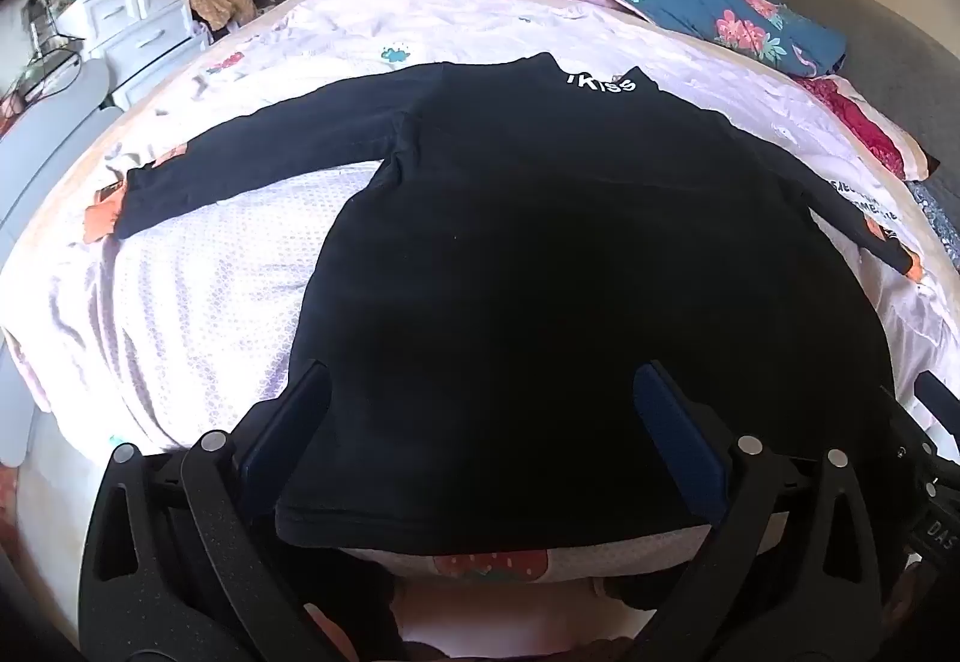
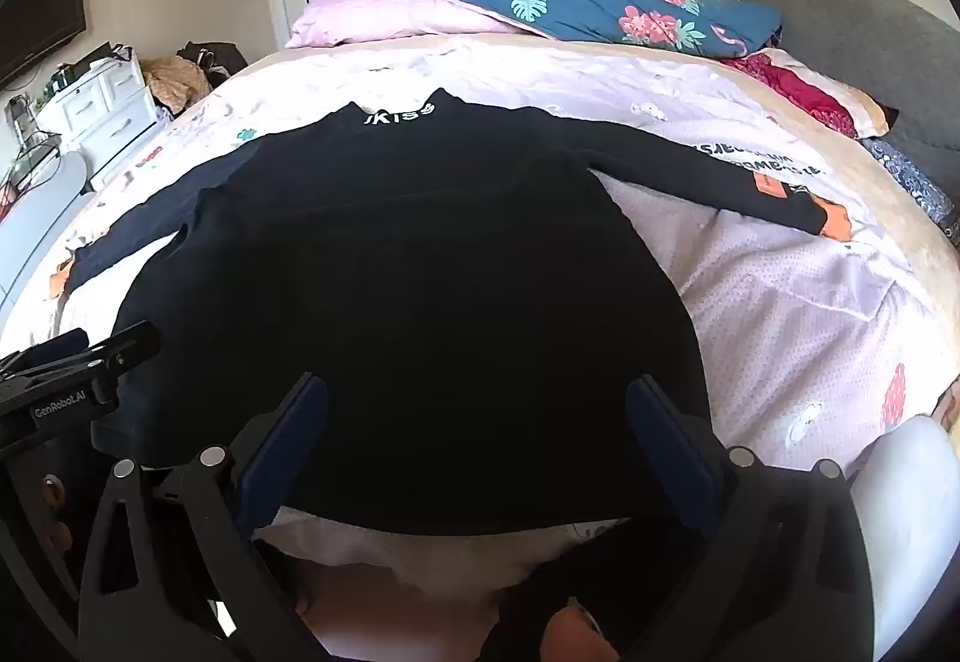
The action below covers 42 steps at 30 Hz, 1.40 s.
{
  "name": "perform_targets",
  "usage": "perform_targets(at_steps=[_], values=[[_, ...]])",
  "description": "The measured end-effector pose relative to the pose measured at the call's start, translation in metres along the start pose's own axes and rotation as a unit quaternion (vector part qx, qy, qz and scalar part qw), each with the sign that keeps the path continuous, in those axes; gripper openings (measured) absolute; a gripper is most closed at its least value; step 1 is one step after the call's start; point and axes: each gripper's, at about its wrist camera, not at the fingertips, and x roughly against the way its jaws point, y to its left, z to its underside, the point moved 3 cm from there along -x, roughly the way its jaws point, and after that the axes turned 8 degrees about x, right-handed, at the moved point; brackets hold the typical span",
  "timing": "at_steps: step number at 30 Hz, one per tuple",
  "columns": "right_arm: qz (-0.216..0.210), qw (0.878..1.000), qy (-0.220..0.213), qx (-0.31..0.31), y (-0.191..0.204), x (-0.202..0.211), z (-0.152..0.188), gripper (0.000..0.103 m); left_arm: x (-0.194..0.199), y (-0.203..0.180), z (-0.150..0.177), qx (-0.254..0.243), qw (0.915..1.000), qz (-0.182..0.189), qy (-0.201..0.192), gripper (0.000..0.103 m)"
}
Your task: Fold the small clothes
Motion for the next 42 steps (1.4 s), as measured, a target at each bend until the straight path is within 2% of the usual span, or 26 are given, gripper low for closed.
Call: perform_targets(at_steps=[42], values=[[0.014,1.000,-0.005,0.005,0.0033,0.0068,0.0017,0.099,0.0031,-0.0023,-0.0029,-0.008,0.9999,0.008,-0.009,0.095]])
